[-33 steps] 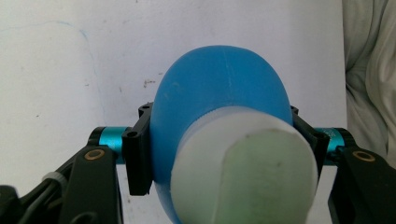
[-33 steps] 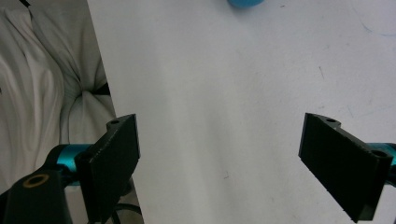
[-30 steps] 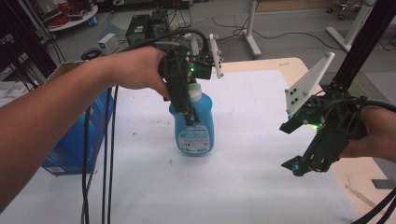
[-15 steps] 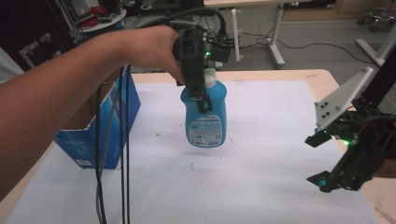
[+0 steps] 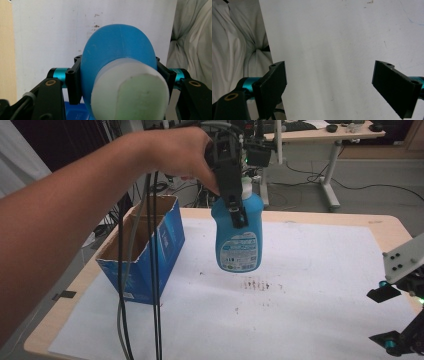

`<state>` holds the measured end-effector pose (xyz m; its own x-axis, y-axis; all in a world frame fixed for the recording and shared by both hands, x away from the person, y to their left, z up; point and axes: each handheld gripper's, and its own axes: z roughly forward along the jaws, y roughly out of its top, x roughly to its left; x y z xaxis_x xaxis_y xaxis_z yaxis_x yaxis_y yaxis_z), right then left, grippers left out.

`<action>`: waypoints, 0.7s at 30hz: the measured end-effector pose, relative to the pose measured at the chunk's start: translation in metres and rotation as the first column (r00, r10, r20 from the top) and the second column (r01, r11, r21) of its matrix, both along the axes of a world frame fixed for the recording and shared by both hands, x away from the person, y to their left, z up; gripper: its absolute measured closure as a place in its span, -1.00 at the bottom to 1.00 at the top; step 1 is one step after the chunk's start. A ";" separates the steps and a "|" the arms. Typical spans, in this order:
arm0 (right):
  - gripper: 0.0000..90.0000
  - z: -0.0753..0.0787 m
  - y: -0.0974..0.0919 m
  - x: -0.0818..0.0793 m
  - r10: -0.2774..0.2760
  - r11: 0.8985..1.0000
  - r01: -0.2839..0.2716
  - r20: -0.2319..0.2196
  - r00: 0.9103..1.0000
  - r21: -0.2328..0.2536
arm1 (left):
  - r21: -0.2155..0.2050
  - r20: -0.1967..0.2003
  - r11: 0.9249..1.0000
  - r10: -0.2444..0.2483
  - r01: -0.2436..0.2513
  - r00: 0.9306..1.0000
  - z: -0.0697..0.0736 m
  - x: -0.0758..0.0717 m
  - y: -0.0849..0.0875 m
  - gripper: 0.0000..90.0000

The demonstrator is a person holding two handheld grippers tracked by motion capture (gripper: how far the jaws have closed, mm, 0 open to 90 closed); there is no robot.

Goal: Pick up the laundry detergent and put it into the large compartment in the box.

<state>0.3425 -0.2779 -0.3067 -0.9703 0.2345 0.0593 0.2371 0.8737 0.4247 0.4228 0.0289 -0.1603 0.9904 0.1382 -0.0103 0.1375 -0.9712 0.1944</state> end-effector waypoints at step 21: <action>-0.74 0.002 0.006 0.002 0.004 1.000 -0.004 -0.002 1.000 -0.004 | -0.041 0.041 0.984 0.176 -0.175 0.983 0.054 -0.005 0.090 -0.16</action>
<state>0.3444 -0.2724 -0.3046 -0.9712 0.2305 0.0601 0.2340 0.8766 0.4204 0.4178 0.1192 -0.1064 0.9503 0.3103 0.0244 0.2958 -0.9248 0.2394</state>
